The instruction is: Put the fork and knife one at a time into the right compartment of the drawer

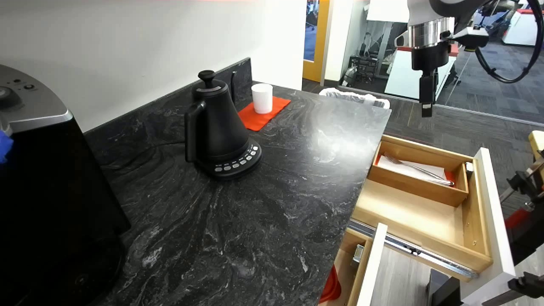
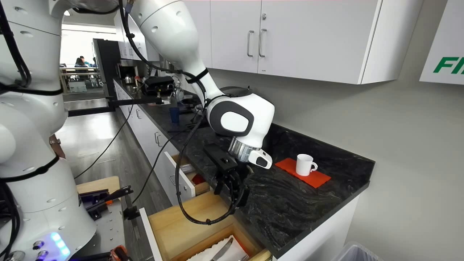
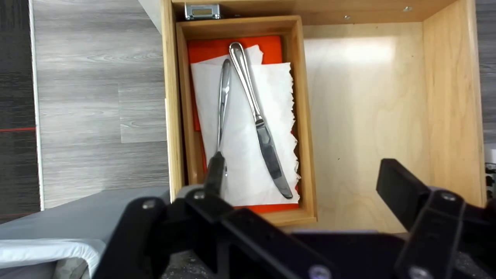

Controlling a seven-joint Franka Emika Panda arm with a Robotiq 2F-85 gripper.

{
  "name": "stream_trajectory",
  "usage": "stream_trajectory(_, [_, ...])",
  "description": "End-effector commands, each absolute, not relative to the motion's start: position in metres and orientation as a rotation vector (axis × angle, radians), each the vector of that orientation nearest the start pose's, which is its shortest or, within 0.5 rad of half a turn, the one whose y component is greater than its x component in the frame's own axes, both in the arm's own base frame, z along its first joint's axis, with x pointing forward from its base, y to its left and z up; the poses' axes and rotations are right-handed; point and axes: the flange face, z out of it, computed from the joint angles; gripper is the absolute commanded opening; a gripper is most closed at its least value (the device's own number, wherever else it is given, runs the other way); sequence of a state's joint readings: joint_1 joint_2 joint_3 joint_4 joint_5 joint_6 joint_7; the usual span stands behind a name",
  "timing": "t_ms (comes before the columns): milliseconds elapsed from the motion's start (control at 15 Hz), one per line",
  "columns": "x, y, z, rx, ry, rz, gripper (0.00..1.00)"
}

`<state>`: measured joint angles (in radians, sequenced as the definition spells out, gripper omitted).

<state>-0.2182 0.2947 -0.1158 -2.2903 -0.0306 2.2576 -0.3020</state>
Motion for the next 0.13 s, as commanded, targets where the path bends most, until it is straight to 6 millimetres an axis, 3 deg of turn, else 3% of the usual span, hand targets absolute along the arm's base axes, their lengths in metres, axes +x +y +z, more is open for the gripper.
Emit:
stream_trajectory(0, [0.4648,-0.1642,0.2004,-3.05,0.015,0.504,1.0])
stream_trajectory(67, [0.4648,-0.1642,0.2003,-3.05,0.016,0.505,1.0])
